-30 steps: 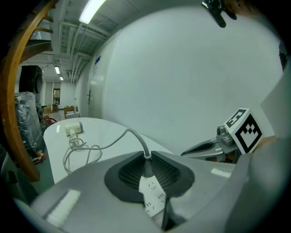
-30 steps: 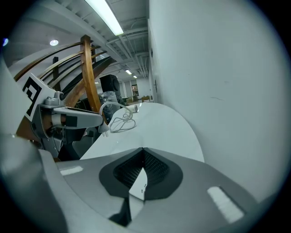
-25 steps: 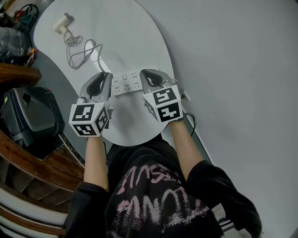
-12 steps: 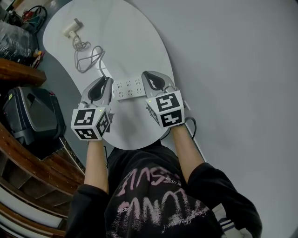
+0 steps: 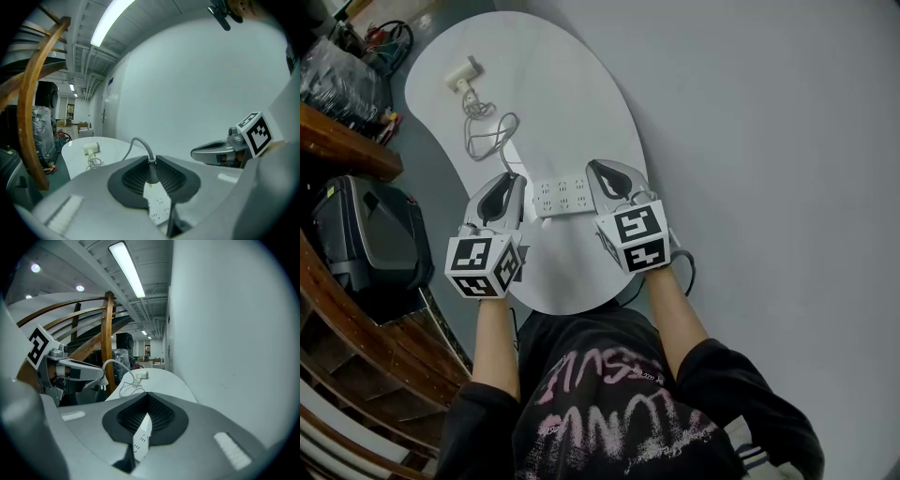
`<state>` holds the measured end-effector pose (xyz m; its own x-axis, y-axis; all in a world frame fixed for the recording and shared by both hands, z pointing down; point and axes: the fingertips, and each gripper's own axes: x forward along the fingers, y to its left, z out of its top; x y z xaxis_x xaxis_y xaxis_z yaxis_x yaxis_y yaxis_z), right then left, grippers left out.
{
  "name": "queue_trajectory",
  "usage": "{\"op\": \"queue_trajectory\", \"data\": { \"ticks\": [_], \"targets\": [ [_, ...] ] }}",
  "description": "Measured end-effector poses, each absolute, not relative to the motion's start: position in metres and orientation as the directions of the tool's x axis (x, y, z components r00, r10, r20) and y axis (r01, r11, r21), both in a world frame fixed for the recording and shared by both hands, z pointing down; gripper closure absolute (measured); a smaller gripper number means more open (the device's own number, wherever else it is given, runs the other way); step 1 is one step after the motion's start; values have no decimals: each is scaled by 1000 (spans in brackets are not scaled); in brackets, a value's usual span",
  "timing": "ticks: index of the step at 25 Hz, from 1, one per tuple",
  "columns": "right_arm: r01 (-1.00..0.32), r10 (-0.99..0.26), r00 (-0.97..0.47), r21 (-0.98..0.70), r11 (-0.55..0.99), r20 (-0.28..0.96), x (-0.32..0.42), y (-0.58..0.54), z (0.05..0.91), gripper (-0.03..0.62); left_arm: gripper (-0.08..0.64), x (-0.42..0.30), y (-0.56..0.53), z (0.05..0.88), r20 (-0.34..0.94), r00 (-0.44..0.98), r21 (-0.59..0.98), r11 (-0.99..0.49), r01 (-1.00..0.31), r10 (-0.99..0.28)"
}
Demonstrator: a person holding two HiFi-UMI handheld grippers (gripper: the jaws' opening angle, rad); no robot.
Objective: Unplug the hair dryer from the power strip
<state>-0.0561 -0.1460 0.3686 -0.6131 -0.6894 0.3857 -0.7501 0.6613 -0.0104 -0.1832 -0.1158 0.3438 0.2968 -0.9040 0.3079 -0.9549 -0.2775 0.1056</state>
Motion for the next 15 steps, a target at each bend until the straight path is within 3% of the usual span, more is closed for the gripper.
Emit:
{"op": "queue_trajectory", "data": {
  "ticks": [15],
  "targets": [
    [-714, -689, -663, 31, 699, 293, -51, -132, 324, 572, 505, -186, -90, 304, 218, 210, 74, -198, -977, -953]
  ]
}}
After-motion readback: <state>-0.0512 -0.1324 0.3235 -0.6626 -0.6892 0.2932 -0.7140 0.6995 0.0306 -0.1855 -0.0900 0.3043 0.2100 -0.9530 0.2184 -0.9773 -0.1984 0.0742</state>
